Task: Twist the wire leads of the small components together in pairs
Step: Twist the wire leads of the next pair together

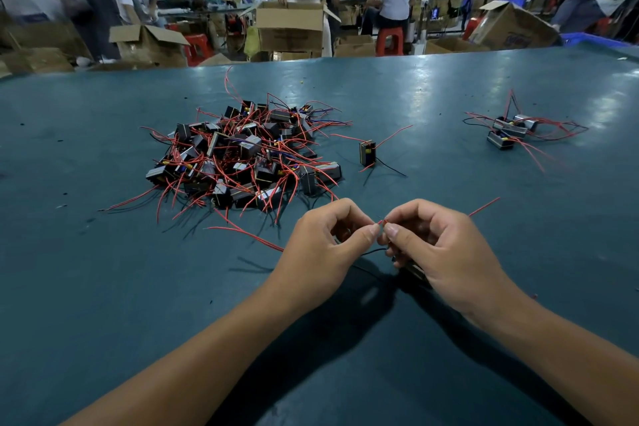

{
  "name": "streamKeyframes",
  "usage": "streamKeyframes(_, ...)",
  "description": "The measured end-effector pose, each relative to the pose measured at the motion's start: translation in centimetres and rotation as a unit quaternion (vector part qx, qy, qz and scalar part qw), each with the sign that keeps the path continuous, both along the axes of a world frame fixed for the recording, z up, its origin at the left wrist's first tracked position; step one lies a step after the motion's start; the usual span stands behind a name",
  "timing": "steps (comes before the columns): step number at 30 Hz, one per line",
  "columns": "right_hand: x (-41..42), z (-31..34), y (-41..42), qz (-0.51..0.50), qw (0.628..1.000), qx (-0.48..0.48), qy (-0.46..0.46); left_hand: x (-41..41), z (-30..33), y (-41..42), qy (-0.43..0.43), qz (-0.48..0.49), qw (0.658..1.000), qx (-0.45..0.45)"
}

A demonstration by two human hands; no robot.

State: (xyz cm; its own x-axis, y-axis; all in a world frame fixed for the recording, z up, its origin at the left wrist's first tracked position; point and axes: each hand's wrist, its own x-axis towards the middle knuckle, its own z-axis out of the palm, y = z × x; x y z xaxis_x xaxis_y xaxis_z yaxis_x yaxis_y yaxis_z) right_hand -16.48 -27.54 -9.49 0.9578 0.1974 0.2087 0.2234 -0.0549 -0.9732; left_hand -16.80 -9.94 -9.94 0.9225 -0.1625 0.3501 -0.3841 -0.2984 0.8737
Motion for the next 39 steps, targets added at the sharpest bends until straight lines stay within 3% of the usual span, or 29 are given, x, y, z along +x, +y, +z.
streamKeyframes(9,0.0,-0.14,0.07,0.001,1.0,0.016,0.003,-0.11,-0.09,-0.48,0.028,-0.006,0.998,-0.06)
streamKeyframes(23,-0.06,0.2,0.35,-0.01,1.0,0.023,0.004,-0.1,-0.35,-0.44,0.021,-0.01,0.997,-0.069)
streamKeyframes(33,0.28,0.02,0.3,-0.003,0.999,0.031,0.023,-0.28,-0.26,-0.29,-0.017,0.002,1.0,-0.011)
streamKeyframes(39,0.22,0.16,0.34,-0.012,0.999,0.035,0.027,-0.09,-0.27,-0.16,-0.096,0.026,0.993,0.059)
